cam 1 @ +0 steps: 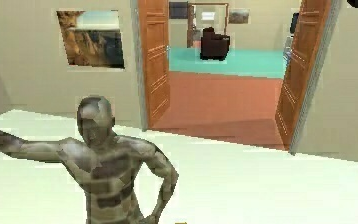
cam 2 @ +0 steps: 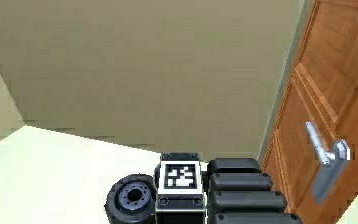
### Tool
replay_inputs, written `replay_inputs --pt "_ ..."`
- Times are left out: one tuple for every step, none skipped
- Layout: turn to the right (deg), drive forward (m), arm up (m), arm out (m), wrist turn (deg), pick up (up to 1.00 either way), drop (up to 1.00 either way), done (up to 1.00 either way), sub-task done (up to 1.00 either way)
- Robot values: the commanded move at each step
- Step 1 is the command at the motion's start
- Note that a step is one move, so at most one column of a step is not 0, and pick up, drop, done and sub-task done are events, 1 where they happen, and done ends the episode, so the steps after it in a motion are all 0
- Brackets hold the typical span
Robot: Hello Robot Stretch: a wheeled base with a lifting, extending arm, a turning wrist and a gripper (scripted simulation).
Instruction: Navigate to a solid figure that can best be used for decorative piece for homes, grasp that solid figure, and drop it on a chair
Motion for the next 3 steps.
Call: replay_inputs --pt "12.0 0.0 0.0 0.0 0.0 0.0 0.0 0.0 0.0" --pt "0.0 1.0 0.0 0.0 0.0 0.0 0.0 0.0 0.0" --pt "0.0 1.0 0.0 0.0 0.0 0.0 0.0 0.0 0.0"
